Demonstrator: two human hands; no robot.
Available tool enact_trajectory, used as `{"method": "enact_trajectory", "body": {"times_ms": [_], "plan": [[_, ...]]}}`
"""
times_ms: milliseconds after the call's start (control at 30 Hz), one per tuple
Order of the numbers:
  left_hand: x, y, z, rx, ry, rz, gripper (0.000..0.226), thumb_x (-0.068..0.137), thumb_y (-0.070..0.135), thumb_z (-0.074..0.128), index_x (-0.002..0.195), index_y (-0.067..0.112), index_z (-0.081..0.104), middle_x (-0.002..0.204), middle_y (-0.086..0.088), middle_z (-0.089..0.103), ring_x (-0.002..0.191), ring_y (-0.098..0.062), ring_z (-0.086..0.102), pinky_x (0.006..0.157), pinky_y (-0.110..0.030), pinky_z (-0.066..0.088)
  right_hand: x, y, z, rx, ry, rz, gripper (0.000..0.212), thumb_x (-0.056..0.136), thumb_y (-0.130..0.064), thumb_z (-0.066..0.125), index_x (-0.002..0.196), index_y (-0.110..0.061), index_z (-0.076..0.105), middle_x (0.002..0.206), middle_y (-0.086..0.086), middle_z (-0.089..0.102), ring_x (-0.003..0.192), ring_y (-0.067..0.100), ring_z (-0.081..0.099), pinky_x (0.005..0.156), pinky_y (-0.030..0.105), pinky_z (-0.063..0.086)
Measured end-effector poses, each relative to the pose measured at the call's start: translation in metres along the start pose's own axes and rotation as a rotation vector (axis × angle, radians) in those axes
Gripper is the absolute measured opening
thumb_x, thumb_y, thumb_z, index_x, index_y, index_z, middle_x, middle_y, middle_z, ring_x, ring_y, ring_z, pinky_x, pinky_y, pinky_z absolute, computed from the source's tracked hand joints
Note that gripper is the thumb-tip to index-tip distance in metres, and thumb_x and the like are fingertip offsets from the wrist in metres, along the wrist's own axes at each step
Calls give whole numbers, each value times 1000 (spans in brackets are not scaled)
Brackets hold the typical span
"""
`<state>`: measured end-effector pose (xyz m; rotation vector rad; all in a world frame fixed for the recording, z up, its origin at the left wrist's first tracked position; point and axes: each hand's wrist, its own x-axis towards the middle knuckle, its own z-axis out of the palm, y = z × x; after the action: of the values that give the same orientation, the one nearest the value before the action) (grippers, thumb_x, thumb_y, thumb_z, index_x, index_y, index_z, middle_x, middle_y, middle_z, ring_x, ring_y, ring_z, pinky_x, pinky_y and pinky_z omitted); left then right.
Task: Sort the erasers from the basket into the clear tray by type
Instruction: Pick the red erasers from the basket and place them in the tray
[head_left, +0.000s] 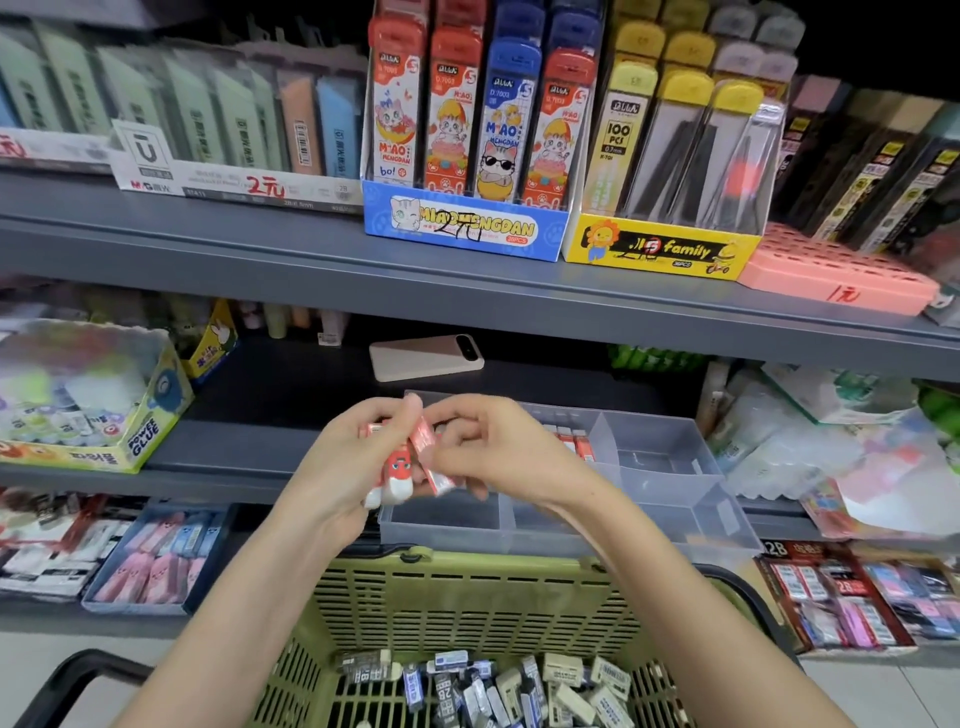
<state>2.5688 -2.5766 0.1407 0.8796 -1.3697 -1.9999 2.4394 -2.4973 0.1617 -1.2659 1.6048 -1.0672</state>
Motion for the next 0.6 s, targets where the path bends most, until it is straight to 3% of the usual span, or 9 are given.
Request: {"method": "enact_trajectory", "body": {"times_ms": [100,233,300,400,500,600], "plan": [[-2,-1,13,68,-72,9,30,75,39,67,87,11,66,75,-9,67,54,-19,62,52,-30,54,-18,8,-20,130,21,4,34,81,3,64,112,-7,58,64,6,57,49,13,51,40,22,40],[6,-6,33,325,-142,115,11,88,27,65,81,21,68,78,4,63,48,-18,58,51,-30,54,-37,25,-77,213,408,47,43,81,11,59,119,-7,52,61,9,57,41,11,50,39,21,44],[16,-6,44,457,-235,201,9,89,25,65,81,21,69,75,10,65,54,-10,58,53,-27,53,-45,38,-105,137,593,60,37,80,9,63,113,-5,54,58,7,57,40,11,52,40,21,45],[43,-6,63,657,-326,318,8,88,22,65,84,18,70,78,15,67,70,3,59,68,-14,43,-48,59,-126,18,725,69,33,76,10,66,103,-7,58,61,5,60,43,9,53,43,22,46],[78,-8,85,895,-410,335,12,90,27,62,95,18,69,97,-1,70,89,-17,64,77,-25,46,-42,72,-131,30,798,62,31,74,7,69,92,-14,58,66,4,65,50,14,56,44,25,47],[101,-13,108,1120,-610,285,27,94,38,54,112,23,67,115,3,67,99,-14,62,83,-24,48,-38,80,-134,128,841,50,29,76,2,72,90,-18,56,67,2,65,53,13,58,45,25,48]]}}
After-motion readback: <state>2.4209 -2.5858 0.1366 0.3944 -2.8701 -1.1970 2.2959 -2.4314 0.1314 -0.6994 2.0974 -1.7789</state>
